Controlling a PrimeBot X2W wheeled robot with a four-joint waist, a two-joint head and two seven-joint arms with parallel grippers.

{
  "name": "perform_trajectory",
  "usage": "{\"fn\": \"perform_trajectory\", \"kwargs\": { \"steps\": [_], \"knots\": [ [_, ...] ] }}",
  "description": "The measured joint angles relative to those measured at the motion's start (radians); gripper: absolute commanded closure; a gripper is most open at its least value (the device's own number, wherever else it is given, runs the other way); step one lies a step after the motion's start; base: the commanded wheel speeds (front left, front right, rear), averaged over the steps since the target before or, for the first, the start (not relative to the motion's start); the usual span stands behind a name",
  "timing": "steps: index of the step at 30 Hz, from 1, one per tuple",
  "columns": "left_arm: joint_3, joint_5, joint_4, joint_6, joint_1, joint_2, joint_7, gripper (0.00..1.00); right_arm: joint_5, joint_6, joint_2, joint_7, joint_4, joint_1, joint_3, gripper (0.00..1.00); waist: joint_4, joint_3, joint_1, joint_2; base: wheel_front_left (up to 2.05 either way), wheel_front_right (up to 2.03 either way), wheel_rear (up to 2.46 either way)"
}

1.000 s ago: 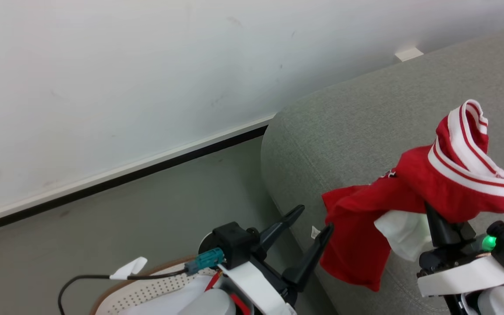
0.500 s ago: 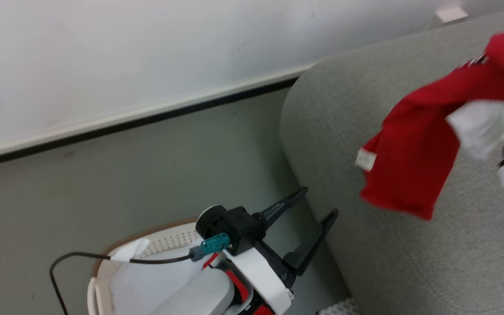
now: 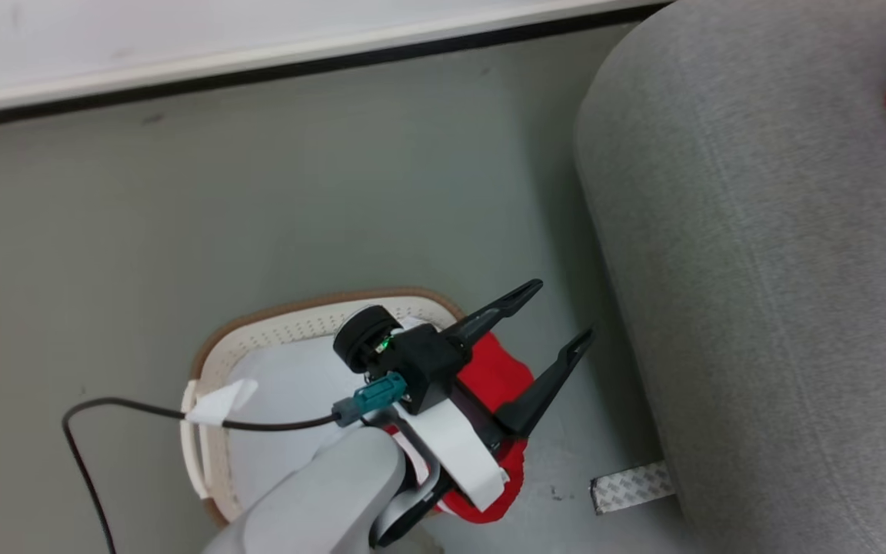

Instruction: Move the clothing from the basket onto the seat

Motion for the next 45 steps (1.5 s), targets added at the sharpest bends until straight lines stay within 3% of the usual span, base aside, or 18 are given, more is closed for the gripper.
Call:
{"fn": "perform_trajectory", "kwargs": {
  "steps": [13, 16, 18, 19, 20, 31, 39, 45],
  "knots": [
    [-0.011, 0.015, -0.008, 0.0, -0.072, 0.005, 0.0, 0.0, -0.019, 0.0, 0.018, 0.119, 0.402, -0.002, 0.094, 0.97, 0.082, 0.129, -0.0001, 0.0, 0.0, 0.0, 0.0],
    [-0.006, 0.016, -0.006, 0.0, -0.077, 0.008, 0.0, 0.0, -0.003, 0.0, 0.032, 0.154, 0.457, 0.017, 0.114, 0.8, 0.098, 0.144, -0.0001, 0.0, 0.0, 0.0, 0.0],
    [-0.002, 0.016, -0.003, 0.0, -0.075, 0.011, 0.0, 0.0, 0.008, 0.0, 0.049, 0.163, 0.477, 0.024, 0.123, 0.62, 0.101, 0.141, -0.0001, 0.0, 0.0, 0.0, 0.0],
    [0.001, 0.016, -0.001, 0.0, -0.073, 0.012, 0.0, 0.0, 0.013, 0.0, 0.05, 0.164, 0.481, 0.024, 0.128, 0.23, 0.1, 0.135, -0.0001, 0.0, 0.0, 0.0, 0.0],
    [0.003, 0.016, 0.001, 0.0, -0.069, 0.012, 0.0, 0.0, 0.015, 0.0, 0.048, 0.165, 0.486, 0.025, 0.134, 0.0, 0.099, 0.129, -0.0002, -0.0001, 0.0, 0.0, 0.0],
    [0.028, -0.004, 0.021, 0.0, 0.005, -0.003, 0.0, 0.0, 0.039, 0.0, 0.047, 0.235, 0.462, 0.072, 0.262, 0.0, 0.075, -0.015, -0.0003, -0.0001, 0.0, 0.0, 0.0],
    [0.088, -0.018, 0.029, 0.0, 0.112, -0.013, 0.0, 0.0, 0.062, 0.0, -0.012, 0.262, 0.33, 0.13, 0.377, 0.0, 0.062, -0.188, -0.0004, 0.0, 0.0, 0.0, 0.0],
    [0.146, -0.019, 0.009, 0.008, 0.173, -0.02, 0.0, 0.0, 0.08, 0.0, -0.057, 0.213, 0.22, 0.174, 0.391, 0.0, 0.068, -0.304, -0.0005, 0.0, 0.0, 0.0, 0.0]
  ]
}}
